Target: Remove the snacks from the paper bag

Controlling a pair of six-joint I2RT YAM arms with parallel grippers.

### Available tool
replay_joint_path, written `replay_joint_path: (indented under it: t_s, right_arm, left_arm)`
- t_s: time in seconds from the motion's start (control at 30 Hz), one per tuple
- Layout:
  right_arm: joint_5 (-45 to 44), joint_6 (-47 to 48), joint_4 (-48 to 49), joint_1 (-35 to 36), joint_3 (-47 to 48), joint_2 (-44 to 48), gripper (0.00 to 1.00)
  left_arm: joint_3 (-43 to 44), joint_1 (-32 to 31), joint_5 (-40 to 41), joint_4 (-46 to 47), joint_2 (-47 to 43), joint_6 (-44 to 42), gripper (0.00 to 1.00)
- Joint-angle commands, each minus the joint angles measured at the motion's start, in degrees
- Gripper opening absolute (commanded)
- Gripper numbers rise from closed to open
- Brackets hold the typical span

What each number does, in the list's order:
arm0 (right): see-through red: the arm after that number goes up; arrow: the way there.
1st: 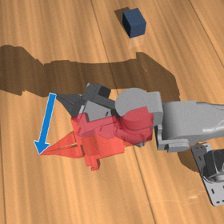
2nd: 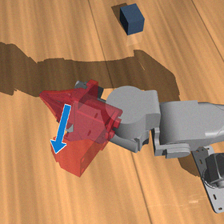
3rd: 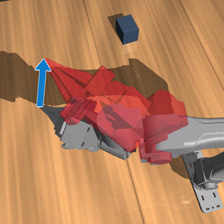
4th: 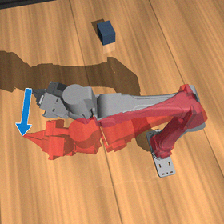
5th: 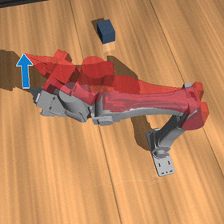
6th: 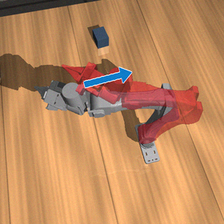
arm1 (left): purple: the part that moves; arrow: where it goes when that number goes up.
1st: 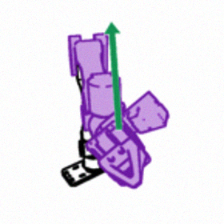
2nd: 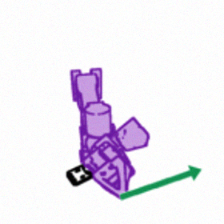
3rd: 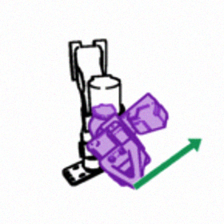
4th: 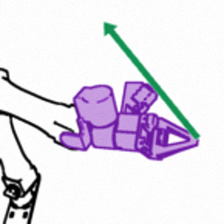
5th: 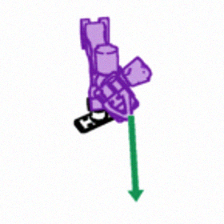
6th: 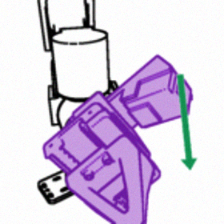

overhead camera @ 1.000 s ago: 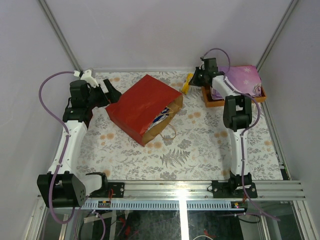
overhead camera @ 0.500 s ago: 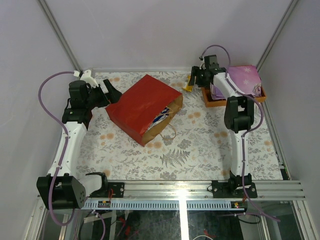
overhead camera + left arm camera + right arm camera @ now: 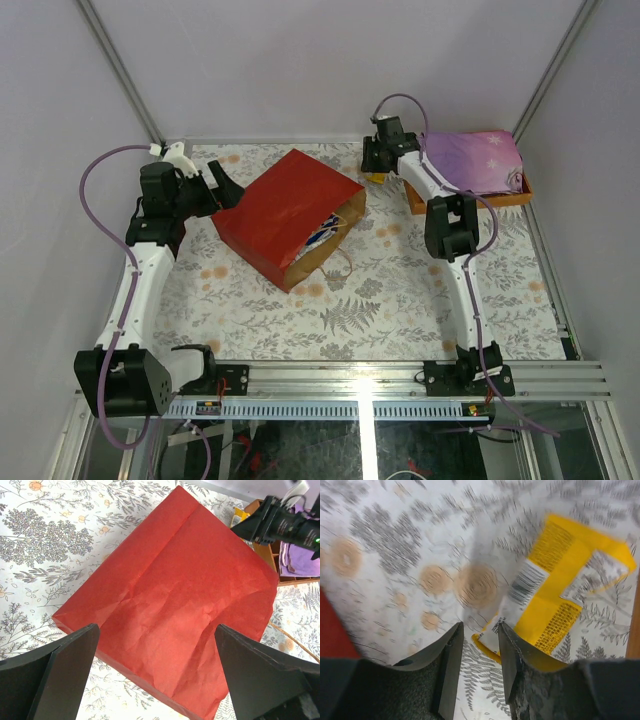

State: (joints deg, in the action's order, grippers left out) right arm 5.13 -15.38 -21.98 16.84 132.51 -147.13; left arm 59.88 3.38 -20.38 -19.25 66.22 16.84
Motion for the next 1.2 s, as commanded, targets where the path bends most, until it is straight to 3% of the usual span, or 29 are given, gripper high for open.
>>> replay_joint_path:
  t_s: [0.0, 0.33, 0.43, 0.67, 0.77, 0.8, 0.87, 0.97, 1.17]
  right_arm:
    - [-2.7, 1.5, 2.0, -0.2, -5.4, 2.3, 0.41]
    - [-1.2, -0.4, 10.8, -2.7, -23.4, 11.6, 0.39]
    - [0.4, -2.6, 12.1, -3.8, -25.8, 14.0, 0.39]
    - [5.6, -7.9, 18.4, -3.9, -35.0, 26.4, 0.65]
    - [5.9, -7.2, 16.6, -3.9, -33.9, 27.7, 0.72]
    - [6.5, -6.5, 15.6, -3.8, -32.5, 27.2, 0.73]
    - [8.0, -5.3, 14.0, -3.9, -31.2, 26.4, 0.74]
    - [10.7, -5.3, 14.3, -3.9, -31.6, 25.7, 0.72]
    - [18.3, -9.9, 14.8, -3.8, -27.5, 19.6, 0.58]
  left_arm:
    - [0.8, 0.4, 0.1, 1.1, -0.1, -1.0, 1.0]
    - [5.7, 0.4, 4.8, 2.6, 3.1, 1.4, 1.0]
    - [8.2, 0.3, 6.8, 8.7, 6.5, 4.6, 1.0]
    - [6.1, 0.3, 14.4, 39.8, 15.5, 14.4, 1.0]
    - [6.5, 0.3, 23.1, 40.1, 20.0, 14.6, 1.0]
    - [7.8, 0.3, 25.8, 35.1, 21.2, 13.6, 1.0]
    - [11.6, 0.5, 27.9, 26.6, 23.0, 13.7, 1.0]
    - [9.0, -1.3, 30.3, 32.6, 21.3, 8.2, 1.0]
    - [10.0, -1.0, 31.3, 35.8, 22.1, 9.2, 1.0]
